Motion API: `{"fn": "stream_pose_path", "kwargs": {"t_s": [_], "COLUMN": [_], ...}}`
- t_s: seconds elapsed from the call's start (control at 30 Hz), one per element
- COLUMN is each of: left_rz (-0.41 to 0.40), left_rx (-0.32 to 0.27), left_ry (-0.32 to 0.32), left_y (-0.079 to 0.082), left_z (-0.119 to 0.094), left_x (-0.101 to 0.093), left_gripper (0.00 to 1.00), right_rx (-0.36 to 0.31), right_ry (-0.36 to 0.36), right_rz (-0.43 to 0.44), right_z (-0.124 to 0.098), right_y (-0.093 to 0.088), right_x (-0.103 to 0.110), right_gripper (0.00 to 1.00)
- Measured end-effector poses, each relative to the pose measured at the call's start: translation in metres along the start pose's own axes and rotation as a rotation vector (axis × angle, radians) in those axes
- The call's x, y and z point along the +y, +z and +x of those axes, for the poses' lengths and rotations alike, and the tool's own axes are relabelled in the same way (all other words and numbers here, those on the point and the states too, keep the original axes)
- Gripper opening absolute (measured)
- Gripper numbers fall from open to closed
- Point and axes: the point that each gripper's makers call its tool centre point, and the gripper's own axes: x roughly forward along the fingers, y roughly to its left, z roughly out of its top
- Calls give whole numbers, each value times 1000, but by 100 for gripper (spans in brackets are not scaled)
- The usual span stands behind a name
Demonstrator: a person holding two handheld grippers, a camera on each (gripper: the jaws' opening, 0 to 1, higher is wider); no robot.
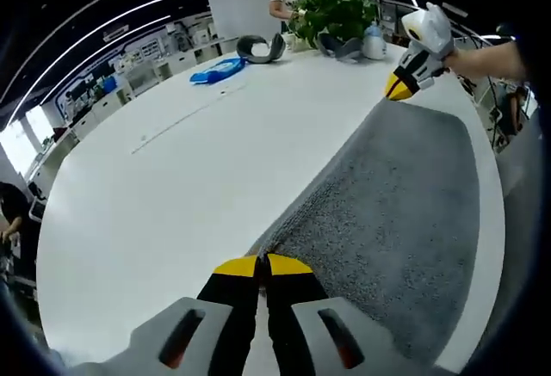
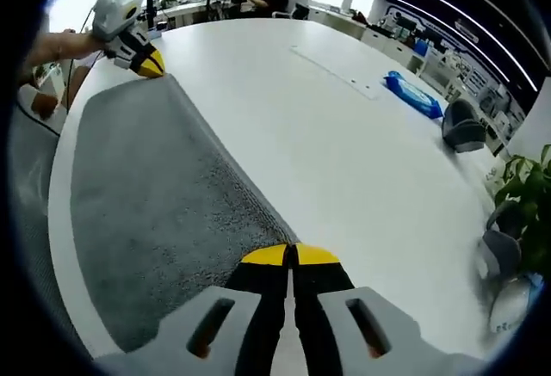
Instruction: Fold the towel on the table until its edges align and the towel forms a compact rectangular stack.
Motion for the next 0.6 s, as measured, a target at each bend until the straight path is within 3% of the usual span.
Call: {"fn": "stream_pose_path", "kwargs": {"t_s": [0.13,0.2,0.23,0.27,0.33,0.5,0.6], "left_rz": [-70,-105,-197,-256,-315,-261,-200], "left_rx": [-33,-42,-70,-92,-148,-186,-176], "left_ry": [38,69,59,49,64,25,-45], "left_y": [2,3,6,10,18,36,46], "left_z": [1,-3,-7,-11,-23,-45,-47], "left_x": [3,6,4,3,8,-14,-48], "left_gripper": [5,9,8,8,8,8,7], "right_rx": [-21,-76,-197,-220,-200,-240,-242], "right_ry": [20,-29,-19,-38,-67,-87,-69], "right_rz": [42,77,61,104,168,212,209], "right_z": [-2,-7,-12,-17,-28,-43,-44], "right_y": [-1,3,17,17,6,0,3], "right_x": [-2,-9,-9,-13,-20,-27,-21], "right_gripper": [1,9,12,12,10,6,4]}}
